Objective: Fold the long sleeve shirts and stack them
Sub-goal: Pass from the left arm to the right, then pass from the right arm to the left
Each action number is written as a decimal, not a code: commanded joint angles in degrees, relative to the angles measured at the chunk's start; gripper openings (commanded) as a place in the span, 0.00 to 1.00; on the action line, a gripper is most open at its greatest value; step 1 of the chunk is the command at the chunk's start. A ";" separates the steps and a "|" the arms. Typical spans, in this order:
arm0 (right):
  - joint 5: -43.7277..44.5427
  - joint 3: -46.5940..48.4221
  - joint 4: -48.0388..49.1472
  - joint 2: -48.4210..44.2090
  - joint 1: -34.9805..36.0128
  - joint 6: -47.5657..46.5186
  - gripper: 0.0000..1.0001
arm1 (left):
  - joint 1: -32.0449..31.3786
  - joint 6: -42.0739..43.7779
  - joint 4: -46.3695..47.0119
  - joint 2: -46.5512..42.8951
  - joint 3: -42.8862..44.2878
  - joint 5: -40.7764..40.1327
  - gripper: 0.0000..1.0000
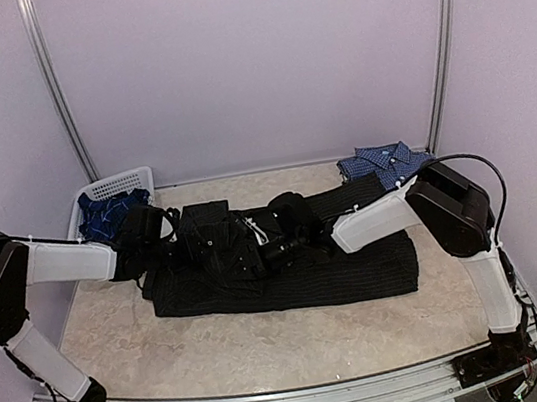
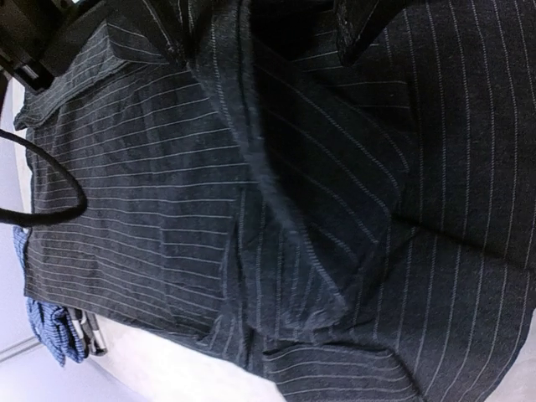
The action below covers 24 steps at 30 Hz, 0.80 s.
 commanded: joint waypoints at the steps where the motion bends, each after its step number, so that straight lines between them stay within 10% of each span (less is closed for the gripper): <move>1: 0.33 1.44 -1.38 1.44 1.05 -1.81 0.47 | 1.70 -2.57 -2.99 1.70 1.42 -2.85 0.55; 19: -0.65 2.34 -2.24 2.53 1.97 -1.82 0.45 | 4.13 0.60 1.33 9.52 8.43 6.76 0.35; 24: -0.50 1.93 -2.28 2.03 1.96 -2.04 0.46 | 4.14 2.79 -0.07 11.22 10.36 6.83 0.10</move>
